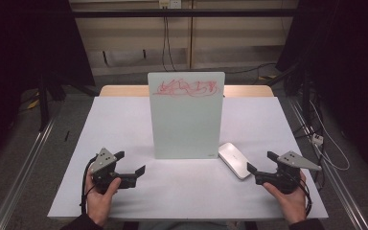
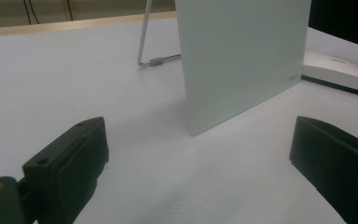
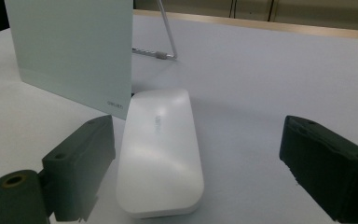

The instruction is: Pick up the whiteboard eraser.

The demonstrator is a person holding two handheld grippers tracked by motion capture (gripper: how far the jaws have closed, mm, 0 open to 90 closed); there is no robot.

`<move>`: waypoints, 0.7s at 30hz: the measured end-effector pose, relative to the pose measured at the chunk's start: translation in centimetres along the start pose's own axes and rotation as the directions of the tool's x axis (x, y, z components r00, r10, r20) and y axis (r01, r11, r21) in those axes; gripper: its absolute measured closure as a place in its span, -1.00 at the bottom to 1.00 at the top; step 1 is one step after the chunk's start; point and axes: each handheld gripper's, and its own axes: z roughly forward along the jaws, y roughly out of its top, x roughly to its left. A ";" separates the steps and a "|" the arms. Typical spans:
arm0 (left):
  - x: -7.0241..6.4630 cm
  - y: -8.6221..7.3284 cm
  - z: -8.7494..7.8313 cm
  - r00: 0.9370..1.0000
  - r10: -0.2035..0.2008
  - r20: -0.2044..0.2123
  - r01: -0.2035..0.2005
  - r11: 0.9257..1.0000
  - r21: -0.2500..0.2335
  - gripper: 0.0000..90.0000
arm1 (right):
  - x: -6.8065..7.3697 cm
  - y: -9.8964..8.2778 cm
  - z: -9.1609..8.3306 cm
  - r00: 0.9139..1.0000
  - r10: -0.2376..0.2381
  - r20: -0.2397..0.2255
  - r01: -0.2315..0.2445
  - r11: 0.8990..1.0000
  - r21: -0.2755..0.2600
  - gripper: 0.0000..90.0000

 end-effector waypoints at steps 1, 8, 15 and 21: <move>0.0 0.0 0.0 1.000 -0.004 0.001 0.004 1.000 -0.001 -0.90 | 0.0 0.0 0.0 1.000 0.004 -0.005 -0.004 1.000 -0.002 -0.77; 0.2 -0.1 0.0 1.000 -0.013 0.004 0.013 1.000 -0.005 -0.90 | -0.3 0.1 0.0 0.999 0.020 -0.039 -0.020 1.000 0.005 -0.84; 0.4 -0.1 -0.2 1.000 -0.018 -0.001 0.018 1.000 -0.006 -0.90 | 0.2 0.7 -0.2 0.999 -0.002 -0.048 0.003 0.999 0.033 -0.80; 0.7 -0.2 -0.1 0.999 -0.049 -0.013 0.049 0.999 0.009 -0.89 | 1.0 1.1 0.8 0.997 -0.022 -0.074 0.029 0.995 0.093 -0.77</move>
